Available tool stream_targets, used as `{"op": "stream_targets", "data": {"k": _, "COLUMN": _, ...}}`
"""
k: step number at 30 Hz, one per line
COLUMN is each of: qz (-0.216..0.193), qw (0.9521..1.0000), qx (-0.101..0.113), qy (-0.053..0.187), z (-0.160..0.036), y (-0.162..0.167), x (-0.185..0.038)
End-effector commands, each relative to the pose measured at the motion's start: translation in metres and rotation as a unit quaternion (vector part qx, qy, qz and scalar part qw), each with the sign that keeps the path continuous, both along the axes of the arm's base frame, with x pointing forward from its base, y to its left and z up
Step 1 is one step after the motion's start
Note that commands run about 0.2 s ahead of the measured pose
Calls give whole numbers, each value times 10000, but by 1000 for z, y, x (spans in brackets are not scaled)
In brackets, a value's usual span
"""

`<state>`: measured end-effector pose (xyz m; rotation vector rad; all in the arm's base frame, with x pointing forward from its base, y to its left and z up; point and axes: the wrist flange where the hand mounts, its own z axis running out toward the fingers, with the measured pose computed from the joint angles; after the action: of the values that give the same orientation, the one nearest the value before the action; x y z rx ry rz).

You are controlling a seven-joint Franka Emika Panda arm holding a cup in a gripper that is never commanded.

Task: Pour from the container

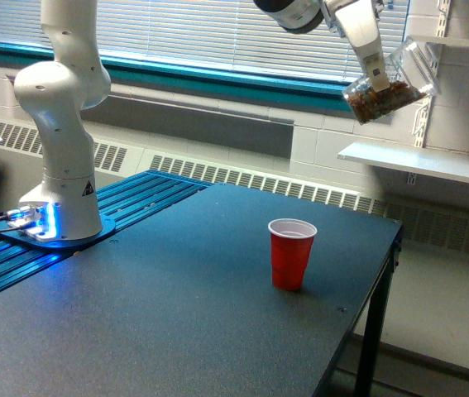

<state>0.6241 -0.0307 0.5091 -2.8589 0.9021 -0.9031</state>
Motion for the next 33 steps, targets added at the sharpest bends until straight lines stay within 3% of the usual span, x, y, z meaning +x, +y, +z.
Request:
{"op": "stream_targets", "data": {"k": 1, "qz": -29, "qw": 10000, "qx": -56, "qy": -11, "z": 0, "y": -1, "x": 0}}
{"op": "stream_targets", "data": {"k": 16, "qz": 72, "qw": 9997, "qx": -214, "qy": -125, "z": -4, "y": 11, "x": -10}}
{"op": "stream_targets", "data": {"k": 33, "qz": 318, "qw": 9982, "qx": -514, "qy": 14, "z": -34, "y": 18, "x": -54}}
